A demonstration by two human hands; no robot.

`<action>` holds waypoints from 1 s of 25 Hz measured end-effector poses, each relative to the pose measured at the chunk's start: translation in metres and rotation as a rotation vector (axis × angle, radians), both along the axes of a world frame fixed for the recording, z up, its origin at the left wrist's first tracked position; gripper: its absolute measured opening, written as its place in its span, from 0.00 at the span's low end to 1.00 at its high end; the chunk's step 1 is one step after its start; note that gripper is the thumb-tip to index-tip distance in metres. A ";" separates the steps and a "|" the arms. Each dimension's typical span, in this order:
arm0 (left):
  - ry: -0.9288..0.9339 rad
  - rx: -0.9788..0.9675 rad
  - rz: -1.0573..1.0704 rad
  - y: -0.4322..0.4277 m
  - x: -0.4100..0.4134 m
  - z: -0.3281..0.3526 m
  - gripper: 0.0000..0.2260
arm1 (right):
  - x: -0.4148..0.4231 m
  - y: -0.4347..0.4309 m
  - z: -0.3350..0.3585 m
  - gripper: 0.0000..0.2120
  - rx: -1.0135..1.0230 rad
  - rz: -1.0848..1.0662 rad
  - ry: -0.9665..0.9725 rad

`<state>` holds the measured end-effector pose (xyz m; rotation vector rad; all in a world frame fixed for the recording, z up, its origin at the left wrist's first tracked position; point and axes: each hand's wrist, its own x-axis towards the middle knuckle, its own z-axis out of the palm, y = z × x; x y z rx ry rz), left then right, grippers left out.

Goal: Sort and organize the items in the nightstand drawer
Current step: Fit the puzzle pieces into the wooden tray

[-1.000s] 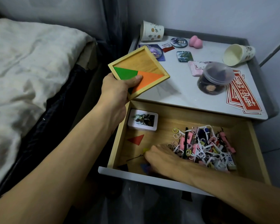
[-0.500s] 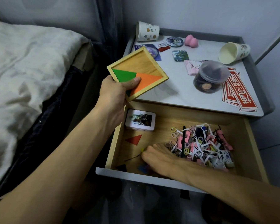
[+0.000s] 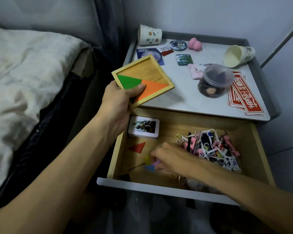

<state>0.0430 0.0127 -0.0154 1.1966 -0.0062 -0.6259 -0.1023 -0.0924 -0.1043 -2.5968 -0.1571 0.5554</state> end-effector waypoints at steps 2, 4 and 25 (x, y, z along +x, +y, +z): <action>-0.022 0.012 -0.023 0.000 -0.002 -0.001 0.19 | -0.003 -0.016 0.011 0.05 -0.009 -0.091 -0.124; -0.047 0.047 -0.067 -0.002 -0.005 -0.001 0.20 | -0.013 -0.032 0.026 0.05 0.055 -0.209 -0.274; 0.132 0.128 -0.570 -0.024 -0.053 -0.027 0.26 | 0.001 -0.069 0.080 0.05 0.066 -0.594 -0.790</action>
